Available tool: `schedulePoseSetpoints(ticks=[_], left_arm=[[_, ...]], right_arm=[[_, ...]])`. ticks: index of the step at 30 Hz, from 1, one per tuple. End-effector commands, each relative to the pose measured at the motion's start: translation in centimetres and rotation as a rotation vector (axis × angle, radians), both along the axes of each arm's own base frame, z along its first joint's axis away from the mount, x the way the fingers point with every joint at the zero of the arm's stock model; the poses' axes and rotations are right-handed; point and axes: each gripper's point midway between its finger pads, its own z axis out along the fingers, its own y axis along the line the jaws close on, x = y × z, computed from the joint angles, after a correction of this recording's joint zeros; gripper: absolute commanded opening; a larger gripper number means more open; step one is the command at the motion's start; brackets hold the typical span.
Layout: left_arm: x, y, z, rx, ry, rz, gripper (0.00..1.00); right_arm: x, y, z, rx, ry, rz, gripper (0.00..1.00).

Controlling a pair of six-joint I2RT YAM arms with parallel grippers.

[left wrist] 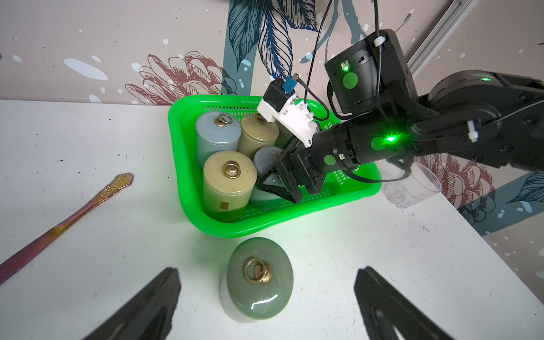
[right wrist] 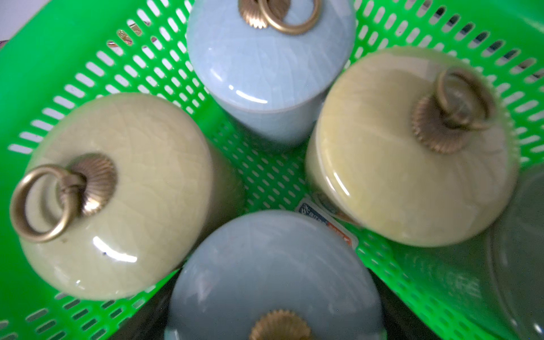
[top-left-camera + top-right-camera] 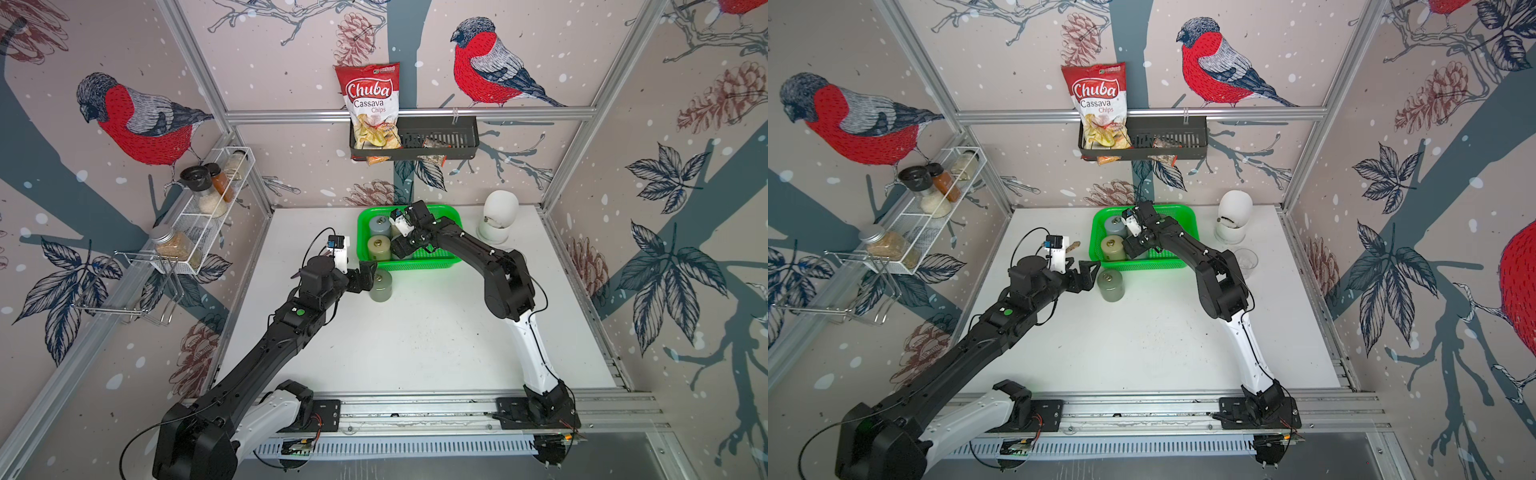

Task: Take the tea canister out of the basket
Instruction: Pick up the tea canister from the basket.

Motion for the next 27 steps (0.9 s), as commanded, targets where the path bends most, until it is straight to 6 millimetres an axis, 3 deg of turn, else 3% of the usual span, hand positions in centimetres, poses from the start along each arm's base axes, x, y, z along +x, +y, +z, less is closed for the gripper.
schedulePoseSetpoints(ticks=[1,12,17,27], left_arm=[[0.1,0.0,0.3,0.000,-0.017,0.005,0.97],[0.1,0.1,0.3,0.002,-0.018,0.011,0.97],[0.0,0.2,0.6,0.004,-0.019,0.013,0.97],[-0.2,0.4,1.2,-0.007,-0.032,0.020,0.97]], right_arm=[[-0.4,0.0,-0.7,-0.005,0.025,0.011,0.76],[-0.3,-0.1,-0.6,-0.007,0.022,0.002,0.38],[-0.1,0.0,0.6,0.013,0.004,-0.007,0.00],[0.0,-0.5,4.4,0.031,-0.066,-0.019,0.00]])
